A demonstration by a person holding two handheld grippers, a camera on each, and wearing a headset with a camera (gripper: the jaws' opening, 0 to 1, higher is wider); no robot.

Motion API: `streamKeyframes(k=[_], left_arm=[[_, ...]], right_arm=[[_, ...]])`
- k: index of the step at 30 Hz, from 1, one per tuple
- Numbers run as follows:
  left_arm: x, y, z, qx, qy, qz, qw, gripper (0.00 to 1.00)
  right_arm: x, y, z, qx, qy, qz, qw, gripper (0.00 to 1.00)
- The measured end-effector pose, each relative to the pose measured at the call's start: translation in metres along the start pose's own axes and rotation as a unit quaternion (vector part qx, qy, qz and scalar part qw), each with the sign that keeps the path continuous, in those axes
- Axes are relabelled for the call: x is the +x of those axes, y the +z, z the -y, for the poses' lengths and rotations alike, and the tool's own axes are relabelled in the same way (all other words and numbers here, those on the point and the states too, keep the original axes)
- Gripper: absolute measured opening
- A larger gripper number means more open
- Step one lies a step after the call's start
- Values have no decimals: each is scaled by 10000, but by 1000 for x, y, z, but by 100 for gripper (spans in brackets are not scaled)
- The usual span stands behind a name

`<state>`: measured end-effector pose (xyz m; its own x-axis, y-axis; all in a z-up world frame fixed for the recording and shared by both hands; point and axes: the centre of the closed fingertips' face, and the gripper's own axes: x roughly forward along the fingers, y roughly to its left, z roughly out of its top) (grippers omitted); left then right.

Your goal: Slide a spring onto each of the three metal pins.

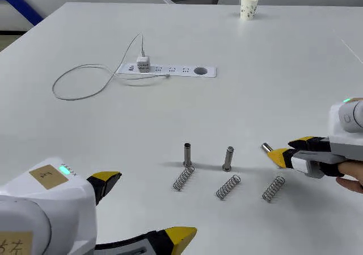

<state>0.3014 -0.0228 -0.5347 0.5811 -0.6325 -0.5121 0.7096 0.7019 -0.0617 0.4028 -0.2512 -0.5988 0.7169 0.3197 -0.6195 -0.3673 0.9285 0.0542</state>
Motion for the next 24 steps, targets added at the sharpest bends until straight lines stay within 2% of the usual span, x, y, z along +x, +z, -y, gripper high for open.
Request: streamKeyframes(k=[11, 17, 21, 24], left_arm=[[2, 0, 2, 71, -27, 88, 9999, 78], [4, -3, 2, 59, -34, 45, 10000, 78], [4, -4, 2, 84, -41, 50, 9999, 77], [4, -6, 3, 62, -71, 33, 10000, 77]], right_arm=[[18, -2, 5, -119, -55, -29, 9999, 24], [26, -1, 5, -84, -32, -8, 10000, 21], [32, -2, 6, -150, -103, -49, 9998, 17], [35, -4, 9, -21, -209, -87, 9997, 16]])
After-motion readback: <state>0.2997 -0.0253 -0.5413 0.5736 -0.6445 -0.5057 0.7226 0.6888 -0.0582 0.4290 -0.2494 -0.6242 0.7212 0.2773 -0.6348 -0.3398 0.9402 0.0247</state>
